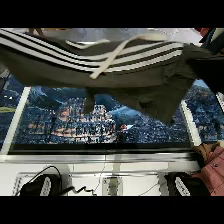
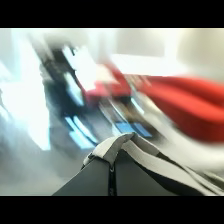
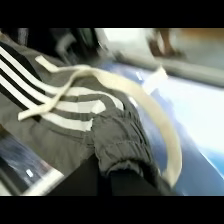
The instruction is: Fold the clothes and pants, and hang the long-sleeved shirts on hangers.
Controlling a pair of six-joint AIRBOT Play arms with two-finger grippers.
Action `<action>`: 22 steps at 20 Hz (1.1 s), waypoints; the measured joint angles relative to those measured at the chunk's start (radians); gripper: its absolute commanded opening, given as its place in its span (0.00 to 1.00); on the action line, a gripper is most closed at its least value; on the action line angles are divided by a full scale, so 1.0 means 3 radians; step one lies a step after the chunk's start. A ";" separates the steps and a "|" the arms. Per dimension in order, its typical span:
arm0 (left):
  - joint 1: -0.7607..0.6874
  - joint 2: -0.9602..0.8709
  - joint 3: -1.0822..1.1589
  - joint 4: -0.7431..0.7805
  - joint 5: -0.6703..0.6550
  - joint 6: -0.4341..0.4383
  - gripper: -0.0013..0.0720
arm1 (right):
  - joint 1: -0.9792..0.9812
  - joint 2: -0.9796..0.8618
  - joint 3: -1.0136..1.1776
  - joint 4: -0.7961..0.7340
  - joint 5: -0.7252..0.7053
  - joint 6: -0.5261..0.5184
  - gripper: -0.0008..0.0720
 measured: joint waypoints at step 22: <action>-0.1008 -0.2836 0.0025 0.0591 -0.1208 -0.0609 0.02 | -0.0014 -0.1606 -0.1886 0.0112 -0.1526 0.0493 0.05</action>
